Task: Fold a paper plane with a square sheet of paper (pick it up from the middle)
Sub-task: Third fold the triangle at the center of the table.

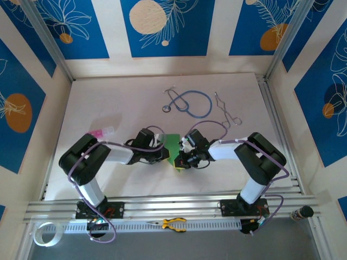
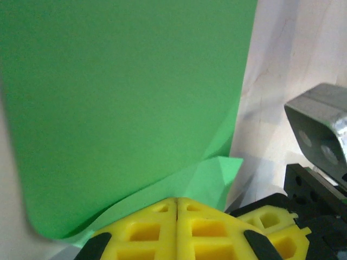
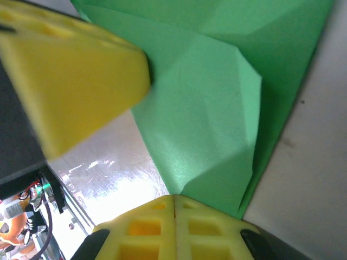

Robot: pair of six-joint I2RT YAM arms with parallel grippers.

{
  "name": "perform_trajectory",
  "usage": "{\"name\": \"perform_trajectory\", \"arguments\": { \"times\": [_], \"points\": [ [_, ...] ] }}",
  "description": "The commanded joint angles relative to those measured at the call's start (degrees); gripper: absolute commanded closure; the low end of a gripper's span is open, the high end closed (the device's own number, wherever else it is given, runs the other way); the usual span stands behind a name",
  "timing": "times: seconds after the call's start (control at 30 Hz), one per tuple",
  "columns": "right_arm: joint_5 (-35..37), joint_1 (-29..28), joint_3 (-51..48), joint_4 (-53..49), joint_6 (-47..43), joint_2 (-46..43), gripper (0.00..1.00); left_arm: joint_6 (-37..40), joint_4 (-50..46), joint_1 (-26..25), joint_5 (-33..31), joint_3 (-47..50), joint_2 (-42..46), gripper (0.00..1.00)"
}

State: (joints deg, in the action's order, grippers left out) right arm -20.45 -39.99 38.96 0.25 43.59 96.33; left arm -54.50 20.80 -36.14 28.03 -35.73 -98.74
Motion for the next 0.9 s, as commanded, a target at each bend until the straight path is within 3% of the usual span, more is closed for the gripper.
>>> {"name": "perform_trajectory", "arguments": {
  "times": [0.0,0.4,0.87],
  "points": [
    [3.0,0.2,-2.2,-4.1,0.0,2.4,0.96,3.6,-1.8,3.1,-2.7,0.2,-1.4,0.97],
    [2.9,0.2,-2.0,-3.8,0.0,2.8,0.96,6.1,-1.8,8.6,-1.2,1.5,0.2,0.97],
    [2.5,0.2,0.0,-5.8,-1.5,2.2,0.96,5.0,-4.0,7.6,0.2,1.0,8.9,0.91]
  ]
}}
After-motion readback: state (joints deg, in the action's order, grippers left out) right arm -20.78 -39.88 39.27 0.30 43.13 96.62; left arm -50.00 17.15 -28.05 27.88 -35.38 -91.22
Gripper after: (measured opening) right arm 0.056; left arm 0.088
